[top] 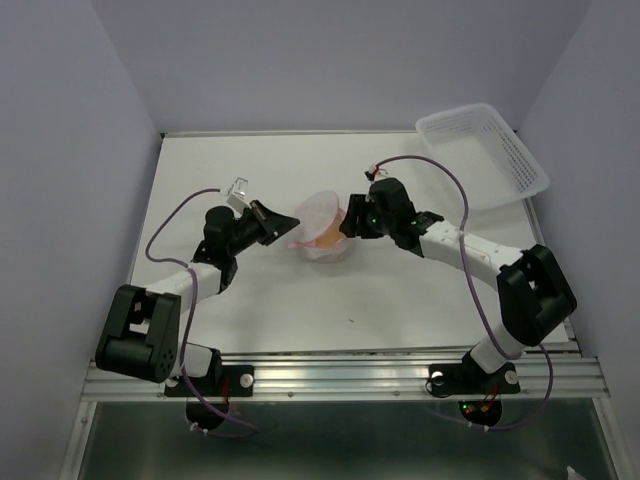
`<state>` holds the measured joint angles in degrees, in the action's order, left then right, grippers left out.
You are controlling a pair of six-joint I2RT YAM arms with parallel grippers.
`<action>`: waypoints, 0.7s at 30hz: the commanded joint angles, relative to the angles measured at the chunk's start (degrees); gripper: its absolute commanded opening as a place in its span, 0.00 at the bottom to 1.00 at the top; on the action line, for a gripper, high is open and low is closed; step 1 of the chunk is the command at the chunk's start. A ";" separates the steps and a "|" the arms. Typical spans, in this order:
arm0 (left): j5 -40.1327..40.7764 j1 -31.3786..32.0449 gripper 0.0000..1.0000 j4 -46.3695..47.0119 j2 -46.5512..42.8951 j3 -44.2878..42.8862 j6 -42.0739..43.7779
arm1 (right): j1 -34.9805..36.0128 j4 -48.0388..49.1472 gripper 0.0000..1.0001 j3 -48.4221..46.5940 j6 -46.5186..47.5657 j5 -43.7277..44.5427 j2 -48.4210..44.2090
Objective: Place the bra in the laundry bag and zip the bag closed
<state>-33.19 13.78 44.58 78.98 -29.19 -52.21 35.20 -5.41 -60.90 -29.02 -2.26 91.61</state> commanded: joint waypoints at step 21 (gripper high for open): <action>24.52 2.39 0.00 -28.46 -14.01 -5.52 5.88 | 8.28 -18.04 1.00 -13.43 52.46 -3.38 -11.47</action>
<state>-21.89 16.08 29.17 71.50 -30.15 -49.98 37.76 -16.58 -67.37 8.84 -5.93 74.89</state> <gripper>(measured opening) 0.020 0.995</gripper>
